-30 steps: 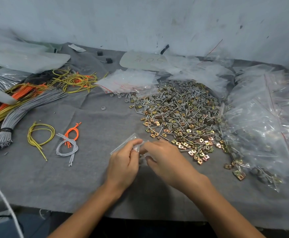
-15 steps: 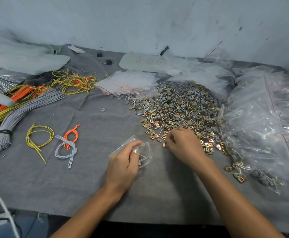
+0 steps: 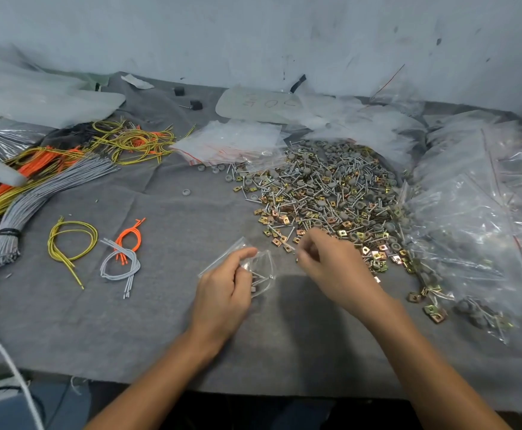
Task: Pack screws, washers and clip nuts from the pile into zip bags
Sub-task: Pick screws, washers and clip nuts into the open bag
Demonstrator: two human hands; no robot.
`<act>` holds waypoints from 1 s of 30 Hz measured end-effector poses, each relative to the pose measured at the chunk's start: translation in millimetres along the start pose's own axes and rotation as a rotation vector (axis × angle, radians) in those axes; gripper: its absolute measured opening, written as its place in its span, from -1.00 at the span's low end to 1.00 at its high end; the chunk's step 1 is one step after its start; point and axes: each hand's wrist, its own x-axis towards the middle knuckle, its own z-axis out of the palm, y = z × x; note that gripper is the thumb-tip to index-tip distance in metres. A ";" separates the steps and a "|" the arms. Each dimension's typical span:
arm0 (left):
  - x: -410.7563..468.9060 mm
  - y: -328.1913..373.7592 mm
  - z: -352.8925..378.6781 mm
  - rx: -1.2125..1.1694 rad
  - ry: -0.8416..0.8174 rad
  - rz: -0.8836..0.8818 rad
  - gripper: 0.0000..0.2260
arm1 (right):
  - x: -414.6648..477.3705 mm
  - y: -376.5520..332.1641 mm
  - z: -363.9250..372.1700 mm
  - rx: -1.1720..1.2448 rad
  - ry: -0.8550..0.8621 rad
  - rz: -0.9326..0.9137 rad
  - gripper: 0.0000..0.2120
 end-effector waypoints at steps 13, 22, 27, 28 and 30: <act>-0.4 5.6 -2.6 0.002 -0.017 -0.032 -0.61 | -22.5 -30.1 26.0 -0.028 0.074 -0.332 -0.92; 0.0 5.3 -3.7 0.013 -0.016 -0.026 -0.62 | -14.6 -27.0 37.0 0.005 0.161 -0.297 -0.92; -0.2 5.1 -4.1 0.014 -0.014 -0.022 -0.63 | -8.3 -28.3 40.2 0.057 0.148 -0.231 -0.87; -0.4 4.8 -3.9 0.009 -0.012 -0.024 -0.63 | -8.1 -27.9 40.2 0.061 0.139 -0.231 -0.84; -0.5 4.9 -3.8 0.002 -0.006 -0.024 -0.63 | -9.1 -25.9 39.2 0.086 0.156 -0.259 -0.84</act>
